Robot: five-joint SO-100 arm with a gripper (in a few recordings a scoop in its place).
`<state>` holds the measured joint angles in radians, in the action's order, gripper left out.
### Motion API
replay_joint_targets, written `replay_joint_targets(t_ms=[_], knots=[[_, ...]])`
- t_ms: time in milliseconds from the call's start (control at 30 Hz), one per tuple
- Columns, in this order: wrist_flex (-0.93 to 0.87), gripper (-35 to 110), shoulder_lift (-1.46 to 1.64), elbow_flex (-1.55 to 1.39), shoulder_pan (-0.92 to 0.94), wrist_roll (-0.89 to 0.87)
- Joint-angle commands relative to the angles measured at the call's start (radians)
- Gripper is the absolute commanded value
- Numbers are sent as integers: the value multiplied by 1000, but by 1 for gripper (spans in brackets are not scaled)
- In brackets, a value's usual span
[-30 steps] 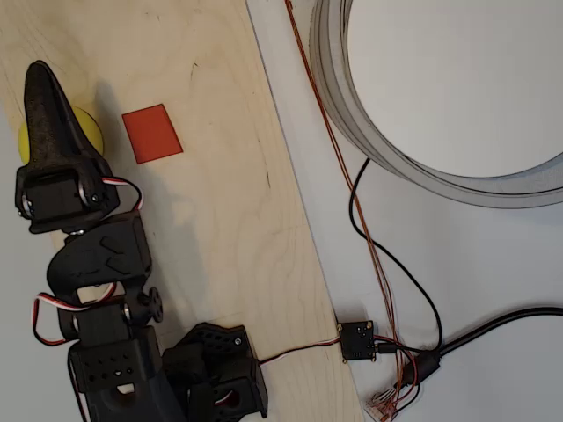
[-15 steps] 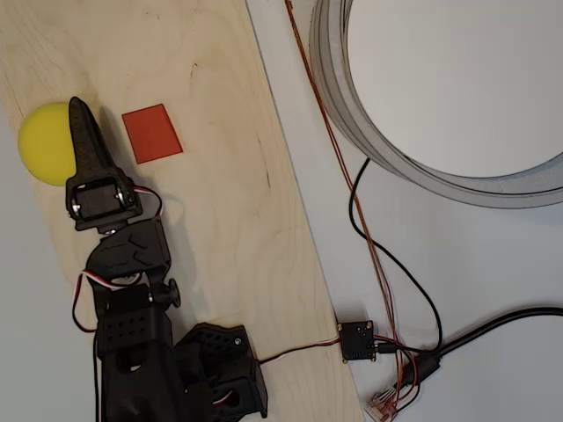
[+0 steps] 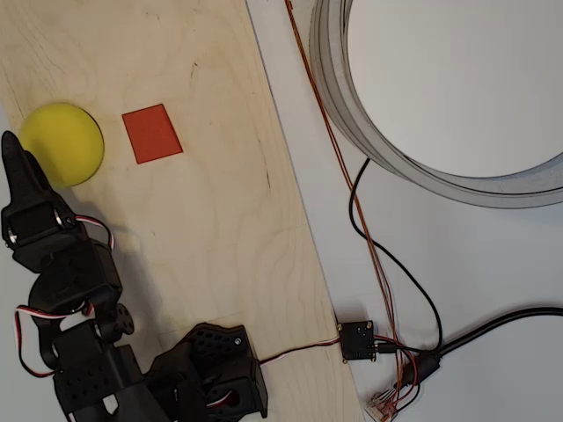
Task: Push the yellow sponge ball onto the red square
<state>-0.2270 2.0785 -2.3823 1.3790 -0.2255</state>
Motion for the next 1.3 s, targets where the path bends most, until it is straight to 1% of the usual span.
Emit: replay_joint_targets(t_ms=[0,200,467,567,700,1133,1267], knots=[[-101,20,25,83,-18,-34],[-278,20,-63,264,-49,-89],[-592,20,-245,609,-17,-186],[-647,19,-305,684,-8,-212],[-617,20,-354,687,-17,-232],[-402,20,-546,692,-71,-285],[-367,20,-607,719,-74,-284]])
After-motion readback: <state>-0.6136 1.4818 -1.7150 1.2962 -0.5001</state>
